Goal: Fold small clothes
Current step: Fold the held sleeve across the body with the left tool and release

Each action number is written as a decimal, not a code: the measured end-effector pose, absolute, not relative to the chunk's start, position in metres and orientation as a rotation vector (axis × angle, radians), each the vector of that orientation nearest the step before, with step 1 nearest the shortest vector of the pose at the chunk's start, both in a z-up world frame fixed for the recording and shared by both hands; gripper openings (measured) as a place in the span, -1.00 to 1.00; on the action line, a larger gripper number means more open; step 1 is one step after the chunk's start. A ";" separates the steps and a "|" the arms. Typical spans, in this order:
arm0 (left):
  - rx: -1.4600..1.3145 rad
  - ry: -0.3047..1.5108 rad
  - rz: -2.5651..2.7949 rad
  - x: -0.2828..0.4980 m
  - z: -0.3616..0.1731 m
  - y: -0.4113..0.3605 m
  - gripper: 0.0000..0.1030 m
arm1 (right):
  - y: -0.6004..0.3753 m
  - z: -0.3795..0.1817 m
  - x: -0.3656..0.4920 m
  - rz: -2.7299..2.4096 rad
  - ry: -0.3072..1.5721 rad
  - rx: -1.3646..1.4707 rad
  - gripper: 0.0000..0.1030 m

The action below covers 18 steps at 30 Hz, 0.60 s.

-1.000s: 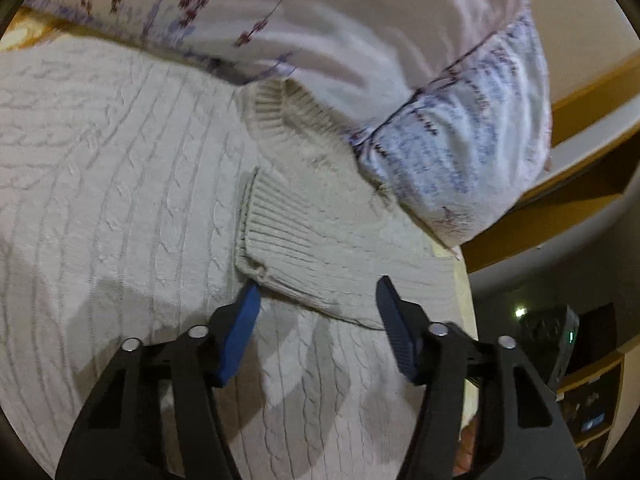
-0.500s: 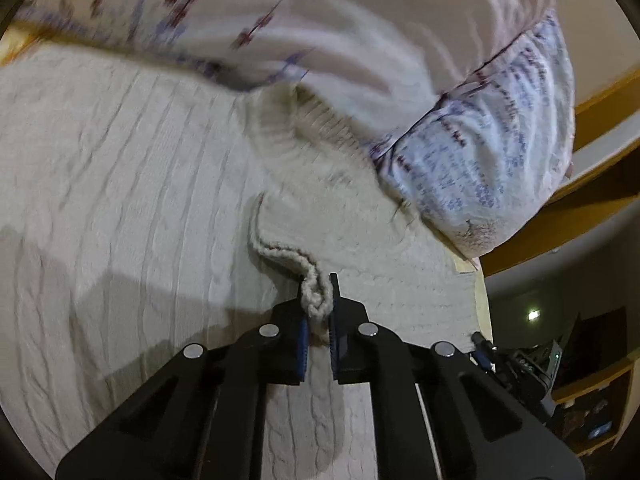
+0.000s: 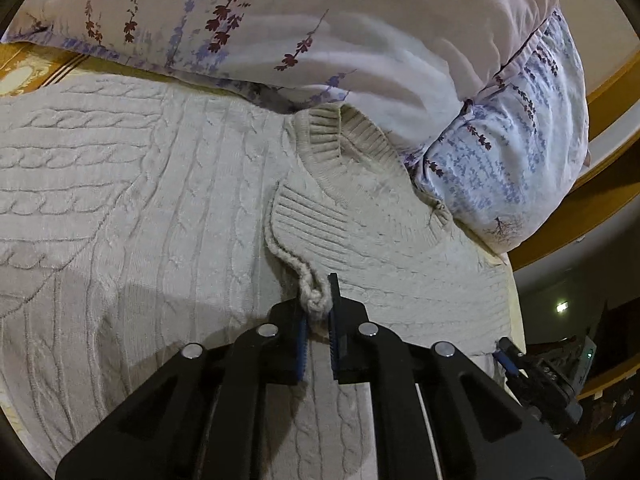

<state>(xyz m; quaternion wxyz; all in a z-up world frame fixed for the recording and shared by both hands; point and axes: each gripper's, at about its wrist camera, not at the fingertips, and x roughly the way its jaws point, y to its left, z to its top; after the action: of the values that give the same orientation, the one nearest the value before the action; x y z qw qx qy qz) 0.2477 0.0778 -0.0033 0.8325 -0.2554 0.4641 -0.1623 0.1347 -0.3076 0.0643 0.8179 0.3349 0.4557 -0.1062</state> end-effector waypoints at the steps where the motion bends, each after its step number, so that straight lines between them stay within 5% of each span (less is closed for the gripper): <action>1: -0.550 0.984 -0.348 0.246 -0.002 0.080 -0.83 | -0.306 0.073 0.131 -0.242 0.954 0.691 0.03; 4: -0.566 0.976 -0.366 0.233 0.007 0.094 -0.66 | -0.303 0.097 0.122 -0.291 0.906 0.620 0.10; 8: -0.596 0.912 -0.322 0.198 0.025 0.132 0.10 | -0.293 0.114 0.128 -0.299 0.878 0.515 0.23; 18: -0.804 0.768 0.123 0.119 0.029 0.304 0.10 | -0.246 0.080 0.174 -0.087 1.061 0.470 0.41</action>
<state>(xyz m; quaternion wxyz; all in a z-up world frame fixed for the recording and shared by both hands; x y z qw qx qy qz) 0.1190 0.3041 0.0294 0.8475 -0.3816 0.3644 0.0583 0.1738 -0.2464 0.0797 0.8354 0.2218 0.5013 -0.0410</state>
